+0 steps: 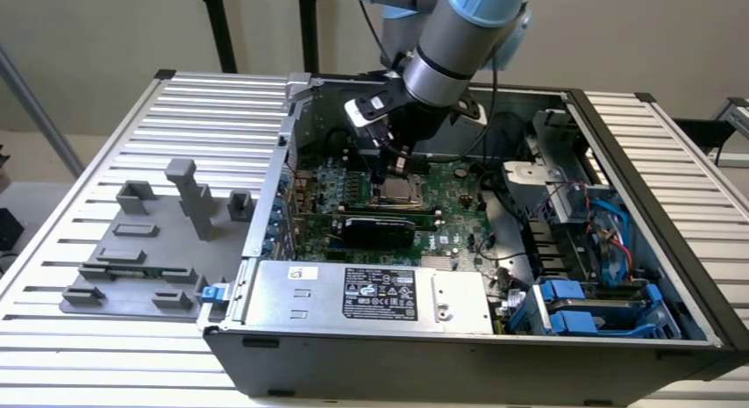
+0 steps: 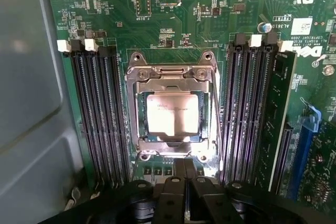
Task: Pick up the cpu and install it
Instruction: 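Close the cpu cover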
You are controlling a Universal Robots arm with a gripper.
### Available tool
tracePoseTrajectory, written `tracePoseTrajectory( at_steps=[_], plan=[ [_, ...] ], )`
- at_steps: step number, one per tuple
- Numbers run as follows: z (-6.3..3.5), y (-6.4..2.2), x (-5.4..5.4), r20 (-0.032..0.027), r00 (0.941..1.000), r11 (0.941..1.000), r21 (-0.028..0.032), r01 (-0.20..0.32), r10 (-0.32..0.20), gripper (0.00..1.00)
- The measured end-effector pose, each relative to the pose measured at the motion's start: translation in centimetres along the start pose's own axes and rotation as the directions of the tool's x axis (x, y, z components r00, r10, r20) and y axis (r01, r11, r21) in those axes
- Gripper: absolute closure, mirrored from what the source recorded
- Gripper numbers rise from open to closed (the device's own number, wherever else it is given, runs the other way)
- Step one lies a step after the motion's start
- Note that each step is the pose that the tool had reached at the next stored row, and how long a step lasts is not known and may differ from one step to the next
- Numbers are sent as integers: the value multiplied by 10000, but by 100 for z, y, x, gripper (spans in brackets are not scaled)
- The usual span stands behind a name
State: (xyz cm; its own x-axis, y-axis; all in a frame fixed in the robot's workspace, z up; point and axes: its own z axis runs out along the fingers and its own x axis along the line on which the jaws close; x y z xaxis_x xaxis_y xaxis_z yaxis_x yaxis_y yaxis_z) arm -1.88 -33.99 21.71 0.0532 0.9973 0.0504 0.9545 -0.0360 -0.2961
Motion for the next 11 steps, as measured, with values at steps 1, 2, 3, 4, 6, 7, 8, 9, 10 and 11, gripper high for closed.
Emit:
tracePoseTrajectory(
  at_steps=[1,2,3,4,6,7,8,9,10,11],
  plan=[
    [18,2,-1,-1,10000,10000,-1,-1,1,89],
    [37,5,-2,0,10000,10000,-2,-1,1,89],
    [55,8,-3,0,10000,10000,-3,-1,1,89],
    [73,11,-4,0,10000,10000,-5,-1,1,89],
    [108,18,-6,-1,10000,10000,-8,-1,1,89],
    [126,22,-7,-1,10000,10000,-11,-2,2,89],
    [143,26,-8,-1,10000,10000,-15,-2,2,89],
    [161,30,-9,-1,10000,10000,-19,-2,2,89],
    [179,35,-10,-2,10000,10000,-24,-2,1,89],
    [193,38,-12,2,10000,10000,-24,-3,3,89]
  ],
)
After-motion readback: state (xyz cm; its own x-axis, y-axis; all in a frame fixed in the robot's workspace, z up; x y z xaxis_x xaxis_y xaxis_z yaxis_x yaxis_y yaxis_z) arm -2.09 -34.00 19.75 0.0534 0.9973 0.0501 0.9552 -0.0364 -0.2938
